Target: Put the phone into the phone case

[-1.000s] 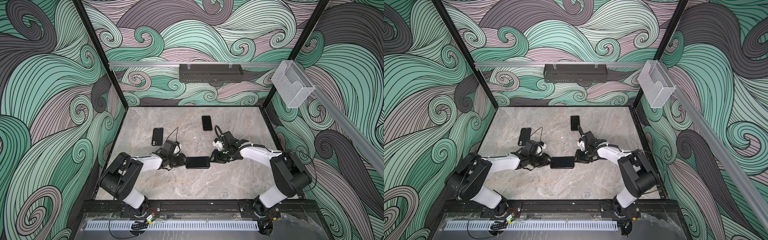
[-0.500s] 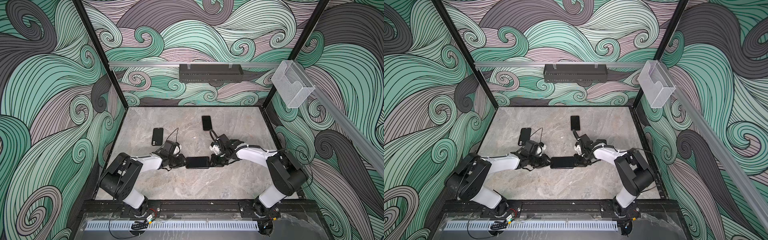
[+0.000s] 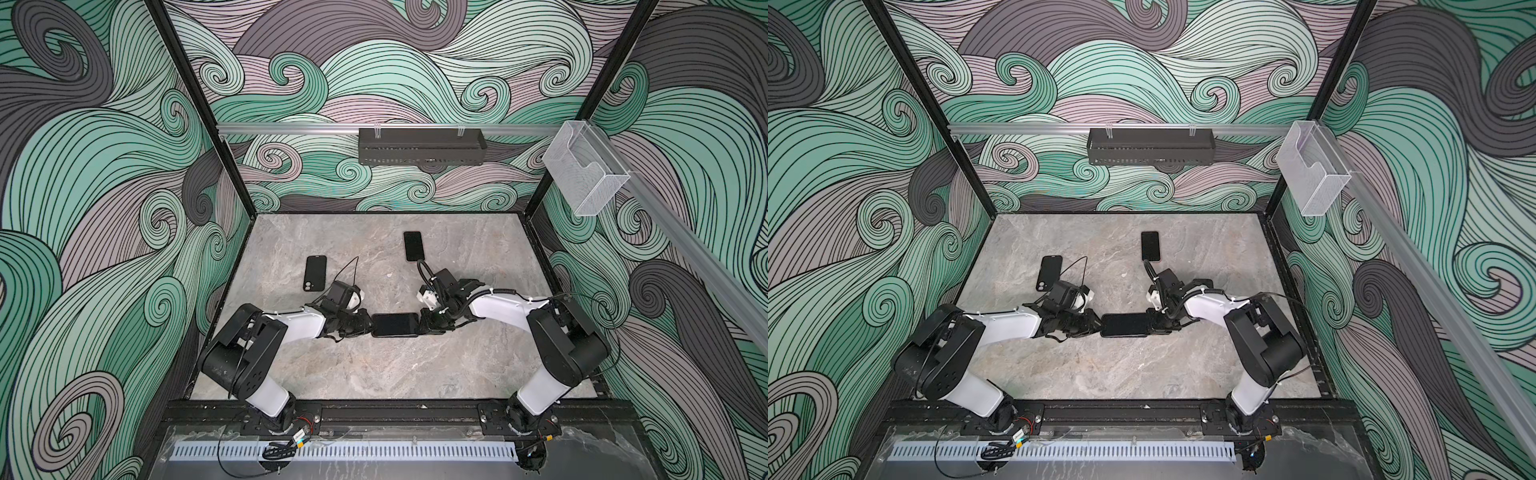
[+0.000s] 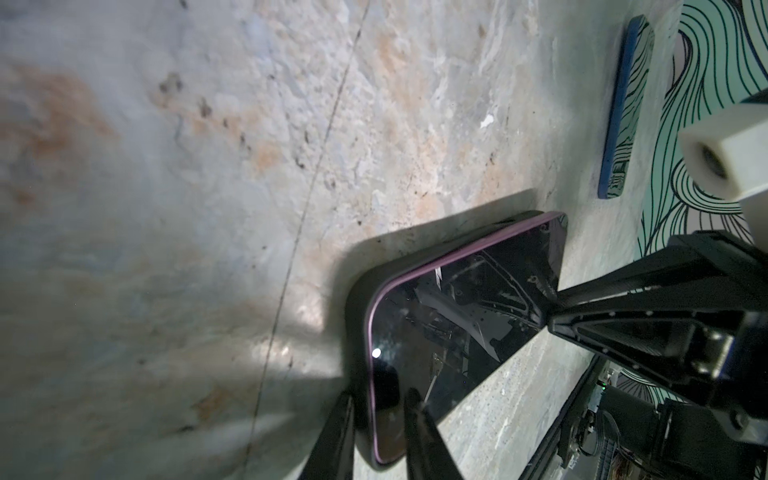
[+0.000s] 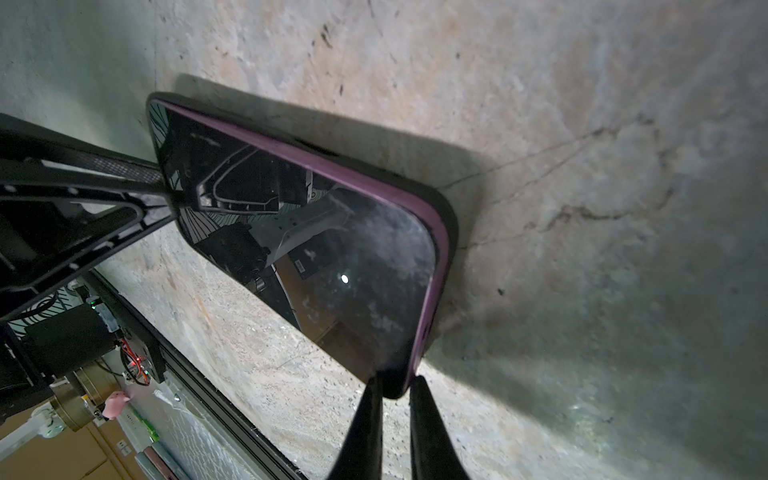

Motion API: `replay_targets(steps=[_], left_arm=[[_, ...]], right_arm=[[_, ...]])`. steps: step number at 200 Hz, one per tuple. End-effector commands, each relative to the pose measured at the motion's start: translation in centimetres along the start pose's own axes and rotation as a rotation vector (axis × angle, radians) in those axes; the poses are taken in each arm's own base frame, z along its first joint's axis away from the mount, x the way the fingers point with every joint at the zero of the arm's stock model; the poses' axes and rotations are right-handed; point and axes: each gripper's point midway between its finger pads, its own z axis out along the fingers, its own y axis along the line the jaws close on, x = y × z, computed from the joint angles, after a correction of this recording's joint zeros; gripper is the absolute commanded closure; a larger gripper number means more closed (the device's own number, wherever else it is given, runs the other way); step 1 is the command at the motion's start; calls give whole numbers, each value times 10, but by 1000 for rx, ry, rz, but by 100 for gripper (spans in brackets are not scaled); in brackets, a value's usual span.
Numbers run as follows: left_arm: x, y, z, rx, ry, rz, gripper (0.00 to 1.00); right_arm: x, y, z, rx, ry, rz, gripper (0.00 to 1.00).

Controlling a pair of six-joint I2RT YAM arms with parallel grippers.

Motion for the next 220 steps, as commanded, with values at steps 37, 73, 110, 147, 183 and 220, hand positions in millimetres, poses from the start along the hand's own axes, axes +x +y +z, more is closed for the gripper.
replay_targets(steps=[37,73,110,147,183,220], left_arm=[[5,-12,9,36,54,31,77],[8,-13,12,37,69,35,78],[9,-13,13,35,70,37,78],[10,-13,14,34,72,37,78],[9,-13,15,34,74,35,78],[10,-12,16,31,77,33,78]], right_arm=[[1,-10,23,15,23,11,90],[2,-16,35,23,36,18,91],[5,-21,45,36,53,26,91],[9,-30,53,74,71,35,91],[13,-38,61,104,89,41,91],[15,-44,66,130,99,50,91]])
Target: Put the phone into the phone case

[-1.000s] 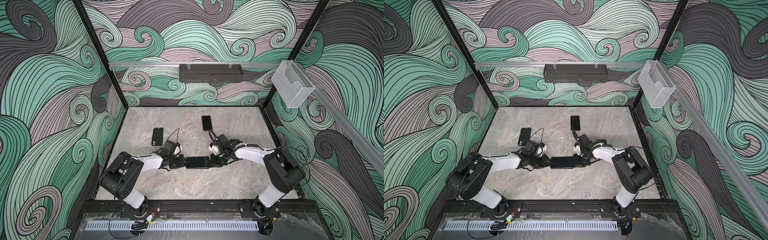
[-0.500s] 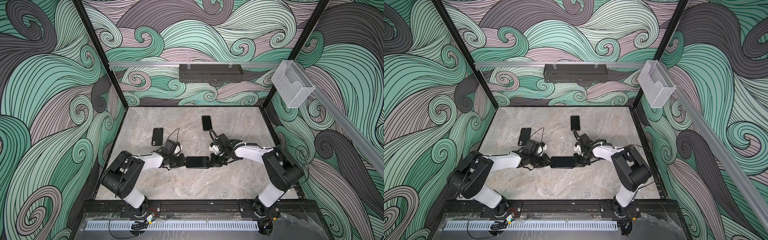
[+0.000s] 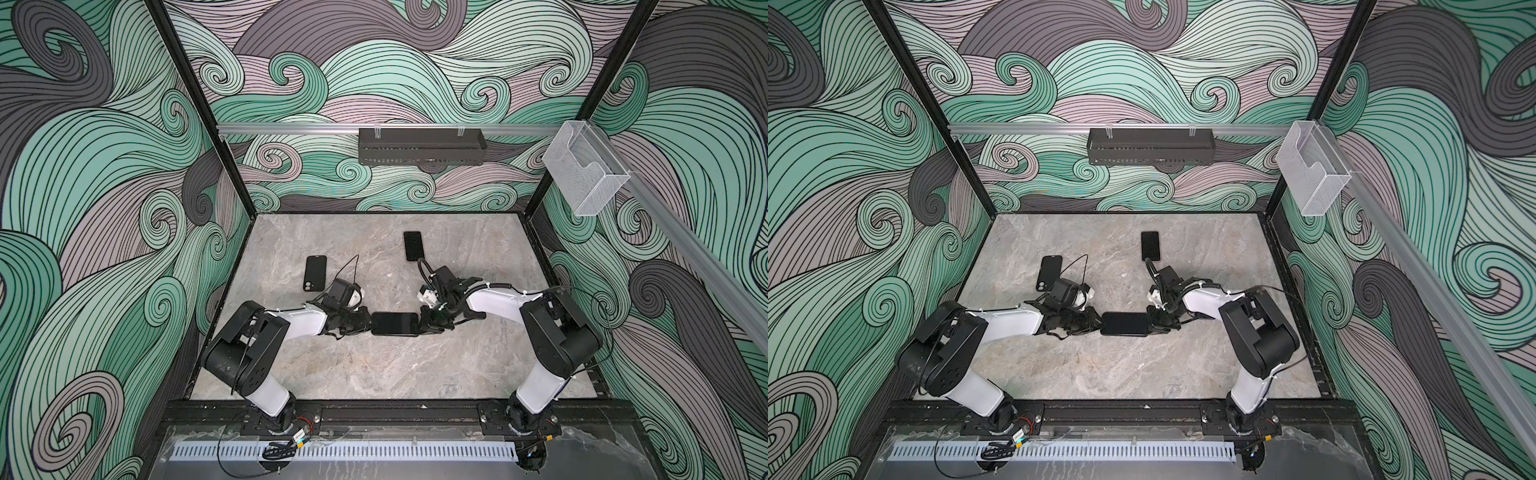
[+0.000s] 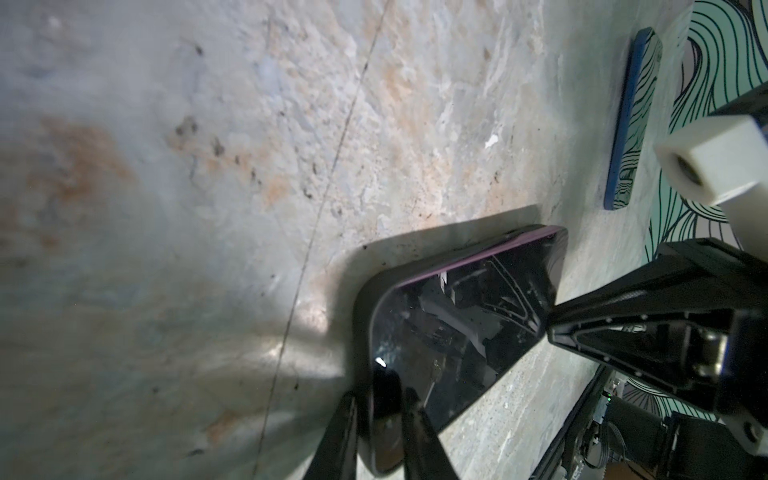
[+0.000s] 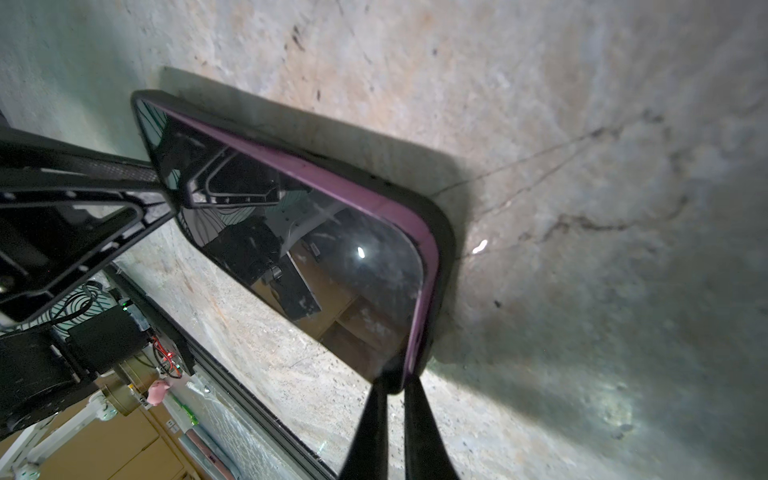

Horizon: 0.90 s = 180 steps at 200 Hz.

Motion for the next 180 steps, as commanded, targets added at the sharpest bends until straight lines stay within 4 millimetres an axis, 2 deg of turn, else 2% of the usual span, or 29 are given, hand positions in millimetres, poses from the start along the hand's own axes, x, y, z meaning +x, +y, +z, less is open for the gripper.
replay_targets(steps=[1,56,72,98,138,180], left_arm=[[17,-13,13,47,82,34,78],[15,-8,11,17,64,22,78],[14,-5,9,-8,50,15,78],[9,0,4,-56,25,10,78],[-1,2,-5,-107,-17,12,76],[-10,-3,-14,-121,-45,23,64]], right_arm=[[8,-41,56,151,24,-24,91],[6,-52,50,244,9,-28,91],[9,-58,38,315,9,-38,90],[3,-57,16,395,-36,-77,88],[-6,-44,-16,426,-108,-123,87],[-16,-4,-42,287,-171,-179,79]])
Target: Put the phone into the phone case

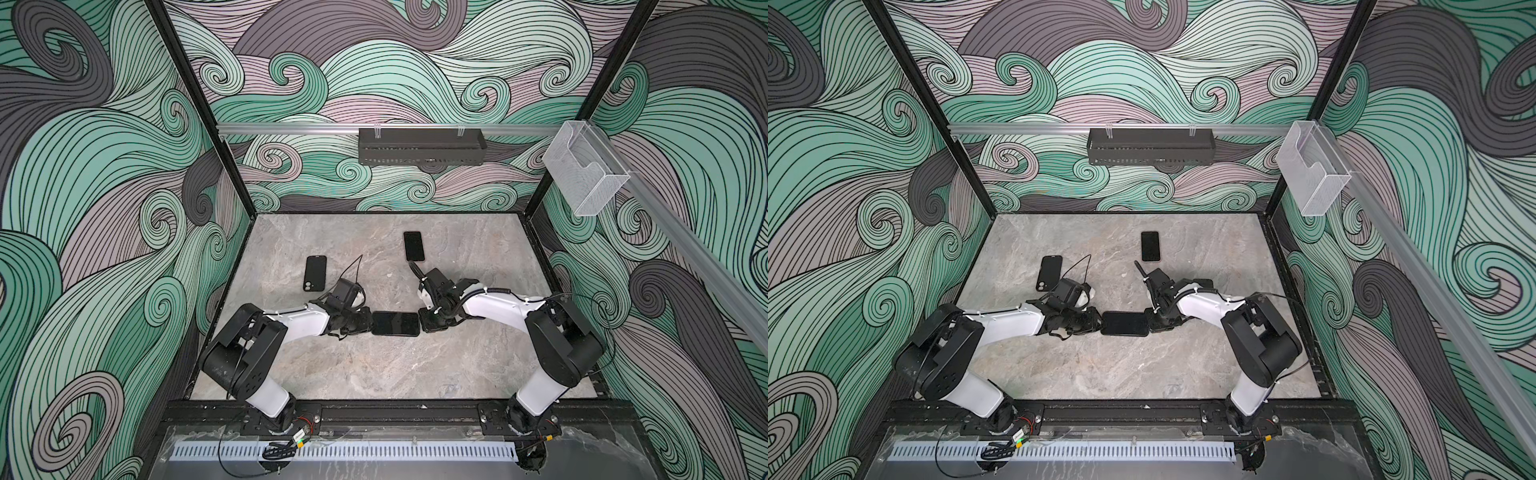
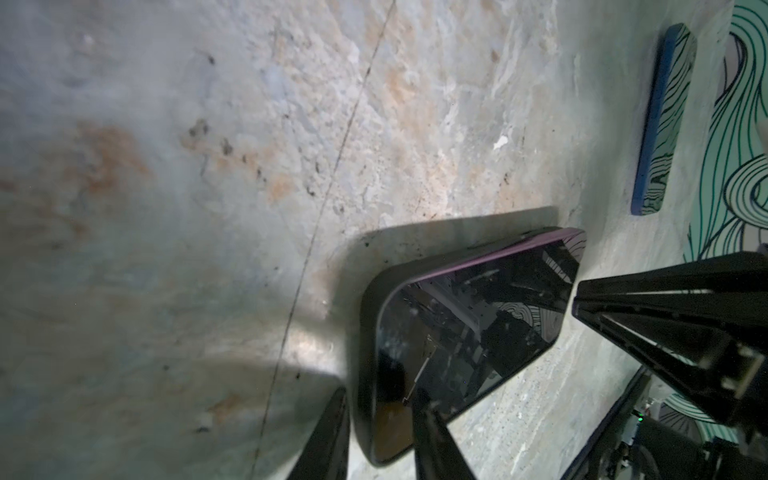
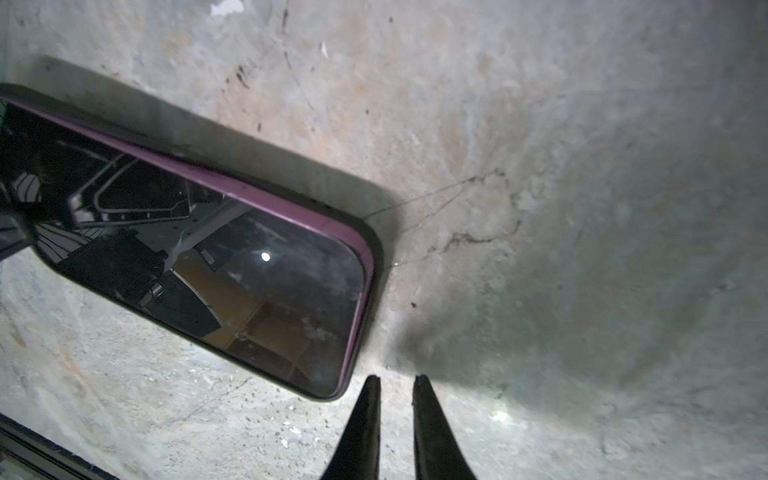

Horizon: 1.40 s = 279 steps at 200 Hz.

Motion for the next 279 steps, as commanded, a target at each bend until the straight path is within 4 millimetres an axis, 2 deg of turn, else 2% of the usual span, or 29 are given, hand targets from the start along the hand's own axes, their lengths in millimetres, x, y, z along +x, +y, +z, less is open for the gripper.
replay_targets(steps=[1,29,50,81,109,164,246,279], left_arm=[[-8,-3,-10,-32,-21,7,63],[-16,-7,-16,-33,-47,17,60],[-25,-13,-19,-22,-64,28,60],[-36,-18,-17,-17,-64,36,61],[-42,-13,-15,-43,-69,13,63],[-41,3,-12,-112,-56,-21,68],[-32,0,0,-67,-2,-9,75],[-27,4,5,-67,20,-17,79]], right_arm=[[-8,4,-20,-13,-43,-30,79],[-21,19,-37,-106,-80,-42,77],[-31,23,-41,-161,-94,-32,77],[-43,22,-36,-212,-103,3,77],[-49,21,-26,-235,-92,27,78],[-46,13,-4,-225,-40,50,80],[-42,12,13,-242,7,61,86],[-34,13,18,-260,50,62,89]])
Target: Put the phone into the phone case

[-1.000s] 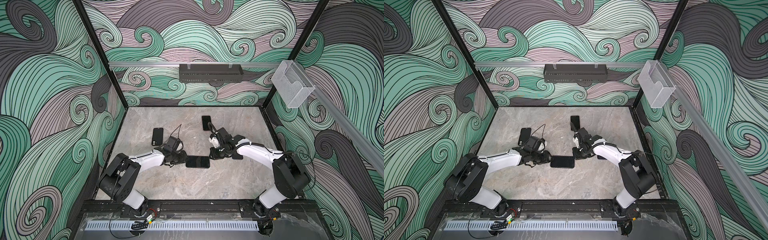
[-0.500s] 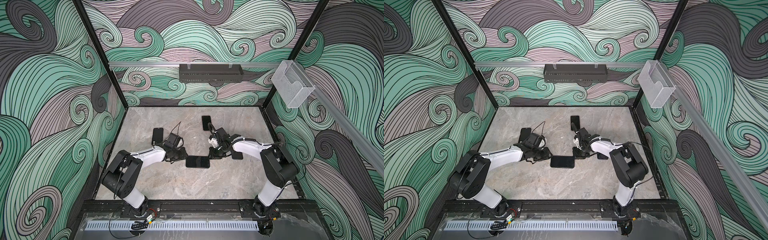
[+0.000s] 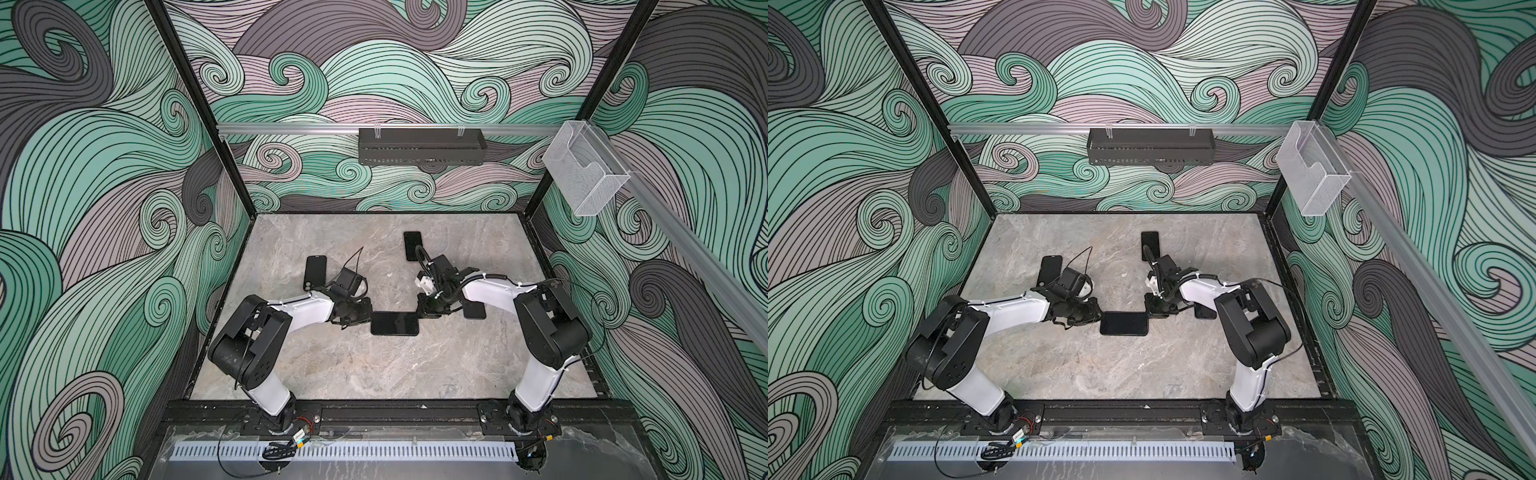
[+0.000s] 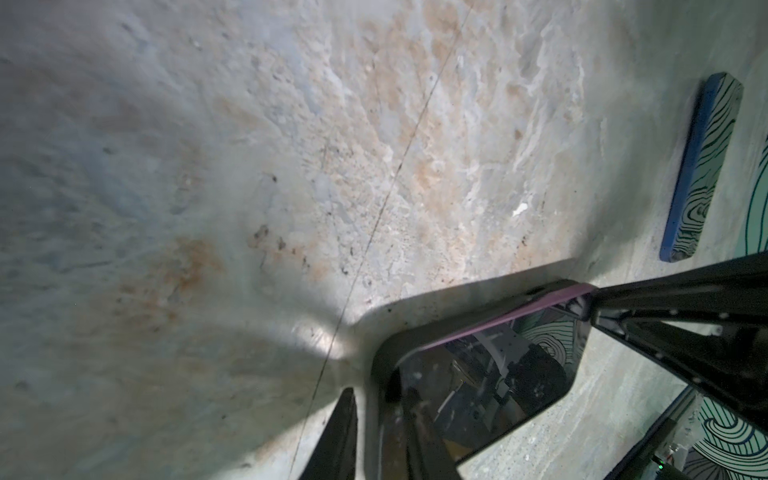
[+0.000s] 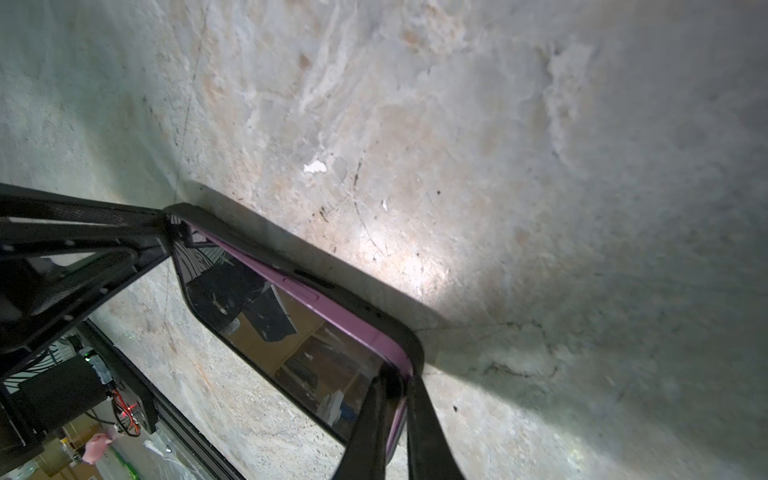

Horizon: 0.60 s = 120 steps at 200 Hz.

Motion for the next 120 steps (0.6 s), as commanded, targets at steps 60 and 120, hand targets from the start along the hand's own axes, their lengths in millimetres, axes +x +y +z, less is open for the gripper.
replay_targets(steps=[60,120], left_arm=[[1,-5,5,41,23,9,82],[4,-3,6,42,28,5,82]], right_arm=[[25,-15,27,23,136,8,90],[44,-30,54,94,214,19,91]])
